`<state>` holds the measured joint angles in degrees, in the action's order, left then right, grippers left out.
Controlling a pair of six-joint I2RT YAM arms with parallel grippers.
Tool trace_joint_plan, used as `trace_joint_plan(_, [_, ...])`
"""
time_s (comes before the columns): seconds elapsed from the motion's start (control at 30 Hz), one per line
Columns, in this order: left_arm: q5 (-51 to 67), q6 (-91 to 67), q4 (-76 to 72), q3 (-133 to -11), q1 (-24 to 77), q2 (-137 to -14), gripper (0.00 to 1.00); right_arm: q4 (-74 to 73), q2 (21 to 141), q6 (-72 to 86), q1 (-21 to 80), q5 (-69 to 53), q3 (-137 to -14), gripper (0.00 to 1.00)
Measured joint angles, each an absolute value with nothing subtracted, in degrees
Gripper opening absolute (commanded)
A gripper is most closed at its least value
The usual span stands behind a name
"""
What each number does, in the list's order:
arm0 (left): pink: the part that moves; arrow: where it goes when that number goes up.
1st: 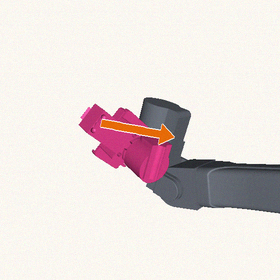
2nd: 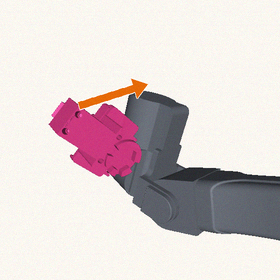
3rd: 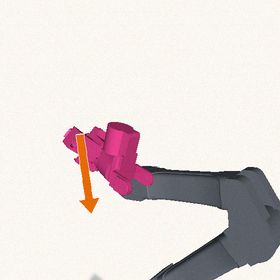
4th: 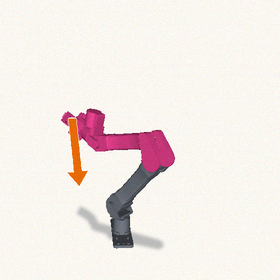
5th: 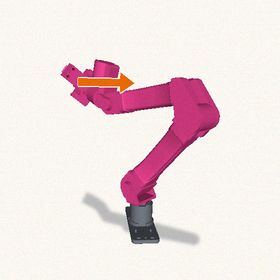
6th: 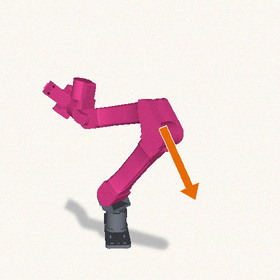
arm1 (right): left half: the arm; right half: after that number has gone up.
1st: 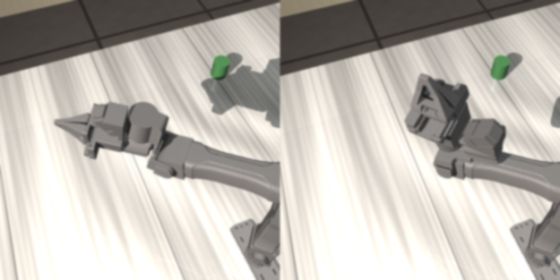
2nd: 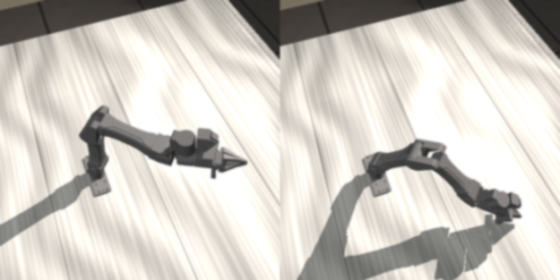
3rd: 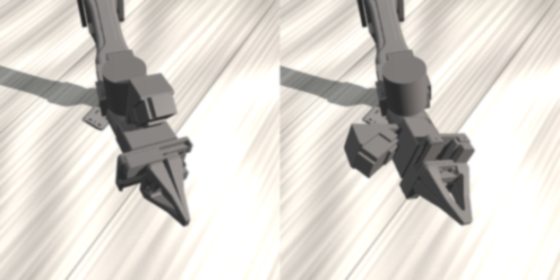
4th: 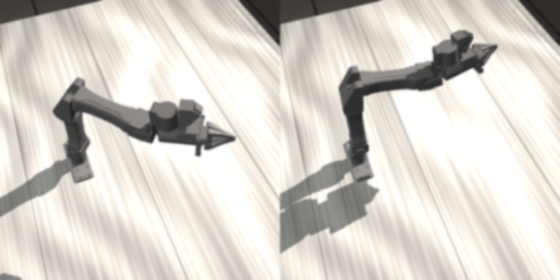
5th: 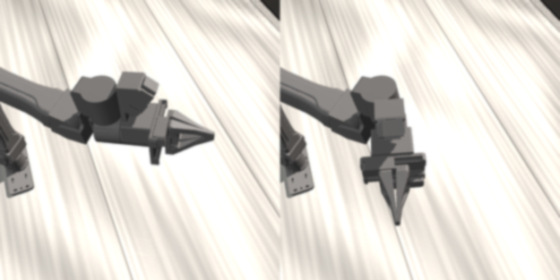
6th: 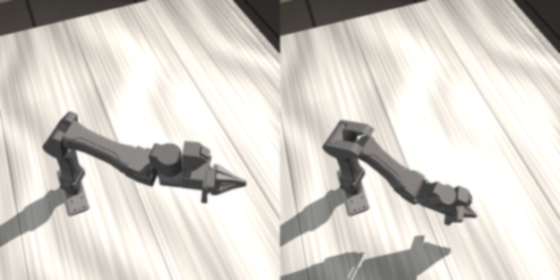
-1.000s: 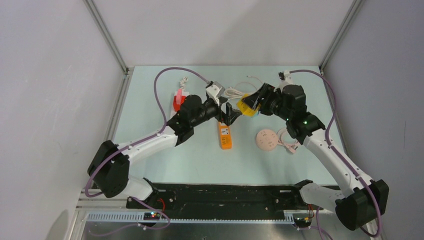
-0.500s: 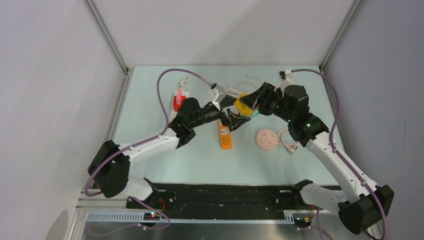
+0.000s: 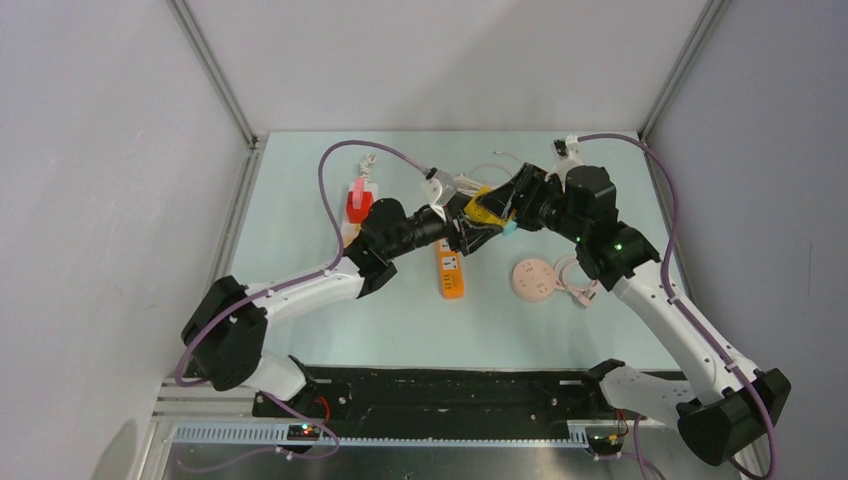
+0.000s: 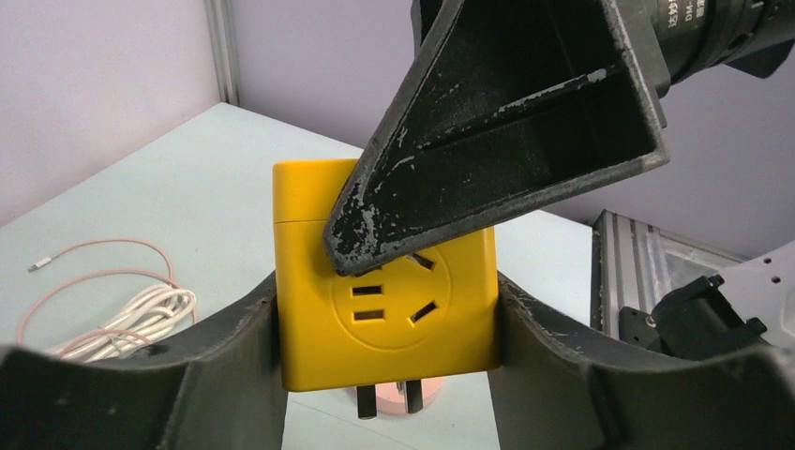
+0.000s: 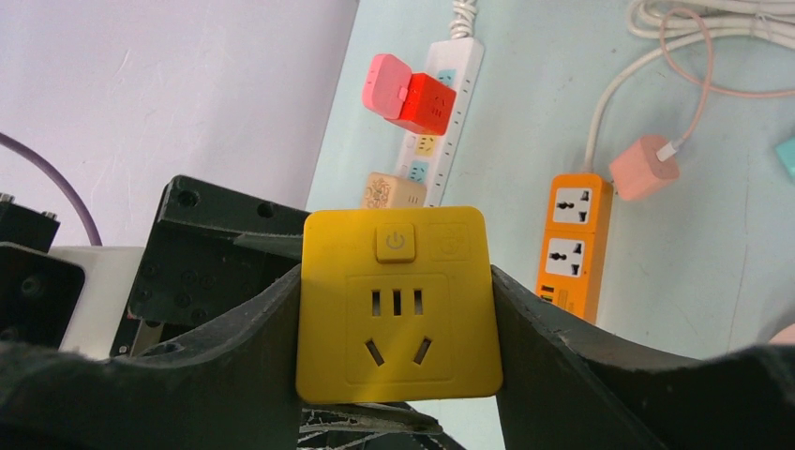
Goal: Insert the plug
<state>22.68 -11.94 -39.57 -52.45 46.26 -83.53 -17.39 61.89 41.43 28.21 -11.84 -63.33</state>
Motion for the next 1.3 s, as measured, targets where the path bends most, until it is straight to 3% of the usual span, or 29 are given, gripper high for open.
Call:
trace_joint_plan(0.03, [22.61, -11.97, -39.53, -52.45, 46.28, -83.53, 0.12, -17.89, 61.95, 41.36, 28.23, -11.77, -63.66, 0.04])
trace_joint_plan(0.07, [22.61, -11.90, -39.53, -52.45, 46.30, -83.53, 0.06, -18.57, 62.08, 41.21, 28.23, -11.79, -64.05, 0.06])
trace_joint_plan(0.1, [22.65, -11.75, -39.46, -52.45, 46.37, -83.53, 0.01, -19.44, 62.28, 40.91, 28.18, -11.92, -64.60, 0.16])
trace_joint_plan(0.13, [22.68, -11.51, -39.42, -52.45, 46.37, -83.53, 0.01, -21.02, 62.76, 40.27, 27.97, -12.45, -65.67, 0.25])
trace_joint_plan(0.2, [23.16, -10.76, -39.24, -52.45, 46.37, -83.53, 0.00, -25.36, 64.47, 38.76, 27.33, -14.06, -68.93, 0.65])
trace_joint_plan(0.27, [23.97, -9.32, -39.00, -52.47, 46.39, -83.53, 0.00, -28.84, 66.13, 37.39, 26.92, -15.53, -71.79, 0.95])
trace_joint_plan(0.33, [24.58, -7.07, -38.15, -52.47, 46.39, -83.53, 0.00, -31.33, 66.96, 36.60, 26.57, -17.10, -73.73, 0.99])
trace_joint_plan(0.83, [26.13, 4.12, -32.93, -52.47, 47.51, -83.50, 0.00, -43.53, 70.28, 26.74, 20.08, -31.88, -79.44, 0.98])
trace_joint_plan(0.93, [26.09, 6.15, -32.01, -52.47, 47.94, -83.50, 0.00, -45.95, 72.38, 25.04, 20.16, -32.47, -80.12, 0.92])
trace_joint_plan(1.13, [25.96, 9.54, -30.72, -52.47, 49.23, -83.46, 0.00, -48.14, 75.18, 23.20, 20.51, -32.95, -80.14, 0.66])
trace_joint_plan(1.2, [25.96, 10.22, -30.33, -52.45, 49.45, -83.46, 0.00, -48.38, 75.46, 22.28, 20.58, -33.28, -80.14, 0.48])
trace_joint_plan(1.23, [25.96, 10.39, -30.22, -52.45, 49.45, -83.40, 0.02, -48.60, 75.53, 21.52, 20.51, -33.67, -80.14, 0.33])
trace_joint_plan(1.27, [26.06, 10.41, -30.04, -52.45, 49.39, -83.35, 0.08, -48.64, 75.55, 20.69, 20.49, -33.87, -80.14, 0.26])
trace_joint_plan(1.3, [26.06, 10.61, -29.87, -52.45, 49.39, -83.22, 0.37, -48.69, 75.57, 20.53, 20.51, -34.04, -80.14, 0.15])
